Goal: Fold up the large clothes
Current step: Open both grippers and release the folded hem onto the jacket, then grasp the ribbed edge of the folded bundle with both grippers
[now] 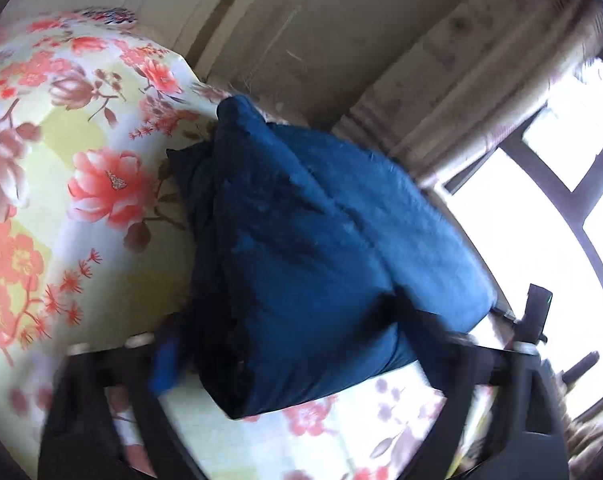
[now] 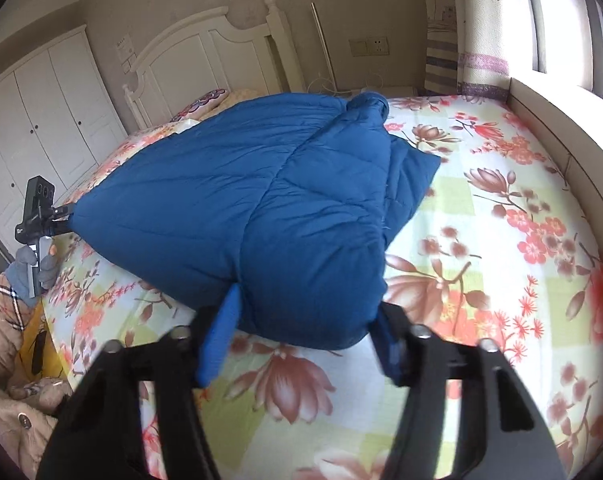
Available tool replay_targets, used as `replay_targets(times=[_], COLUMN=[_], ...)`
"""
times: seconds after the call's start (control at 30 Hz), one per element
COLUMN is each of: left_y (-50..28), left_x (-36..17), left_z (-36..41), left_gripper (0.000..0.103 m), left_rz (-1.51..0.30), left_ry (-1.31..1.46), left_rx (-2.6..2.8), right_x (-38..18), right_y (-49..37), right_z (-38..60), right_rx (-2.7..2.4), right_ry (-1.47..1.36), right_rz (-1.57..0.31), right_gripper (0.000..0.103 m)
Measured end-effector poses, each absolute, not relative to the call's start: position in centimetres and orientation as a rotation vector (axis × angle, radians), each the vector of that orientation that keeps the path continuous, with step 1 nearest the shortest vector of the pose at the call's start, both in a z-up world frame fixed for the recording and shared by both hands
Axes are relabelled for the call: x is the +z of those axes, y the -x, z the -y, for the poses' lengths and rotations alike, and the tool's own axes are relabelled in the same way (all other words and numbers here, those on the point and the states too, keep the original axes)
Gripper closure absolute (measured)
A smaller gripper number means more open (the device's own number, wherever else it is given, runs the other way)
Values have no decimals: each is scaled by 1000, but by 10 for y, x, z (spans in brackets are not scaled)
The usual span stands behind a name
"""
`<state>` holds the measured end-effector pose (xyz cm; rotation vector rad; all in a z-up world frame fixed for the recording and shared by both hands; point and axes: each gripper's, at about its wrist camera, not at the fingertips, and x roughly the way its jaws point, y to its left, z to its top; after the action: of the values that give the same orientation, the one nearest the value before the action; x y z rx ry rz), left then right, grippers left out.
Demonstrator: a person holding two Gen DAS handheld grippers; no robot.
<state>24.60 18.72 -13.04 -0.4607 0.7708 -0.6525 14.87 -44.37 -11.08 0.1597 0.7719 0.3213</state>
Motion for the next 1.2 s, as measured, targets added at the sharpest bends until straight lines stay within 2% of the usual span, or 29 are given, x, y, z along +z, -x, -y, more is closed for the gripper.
replay_targets(times=[0.07,0.13,0.23,0.5,0.6,0.67,0.7,0.73,0.77,0.83,0.9,1.0,1.03,1.2], left_y=[-237,-225,-201,-90,-68,-58,-54,-50,-48,-44,-48,-86,-97,-193], left_x=[-122,-118,-114,-119,-124,-117,-111,-104,-97,-68,-36,4,9,-4], left_z=[-182,-182,-194,-216,-219,-220,-220,-221,-221,-223,-218,-186,-176,-101], left_gripper=[65,73,77,76,75,75,73,63,34,5,4,4,4,4], left_rz=[-751,-755,-764,-796,-793,-785,-775,-752,-724,-584,-471,-460,-478,-704], left_ry=[434,406,411,400,399,371,331,280,238,166,189,211,208,87], left_rx=[-636,-638,-655,-664,-647,-618,-582,-525,-466,-336,-341,-301,-292,-237], right_x=[-107,-102,-95,-101,-108,-102,-96,-83,-68,-37,-13,23,30,36], right_y=[-139,-125,-95,14,27,34,37,41,42,33,17,-34,-53,-146], right_z=[438,435,434,433,435,439,441,448,456,464,460,419,400,305], right_rx=[290,287,319,395,403,415,397,361,320,224,201,209,228,287], right_ry=[-144,-145,-175,-234,-226,-215,-198,-185,-183,-180,-173,-123,-107,11], right_rz=[-764,-751,-745,-784,-821,-855,-835,-789,-744,-657,-598,-538,-532,-595], right_gripper=[72,76,78,78,63,41,37,33,31,28,26,21,16,16])
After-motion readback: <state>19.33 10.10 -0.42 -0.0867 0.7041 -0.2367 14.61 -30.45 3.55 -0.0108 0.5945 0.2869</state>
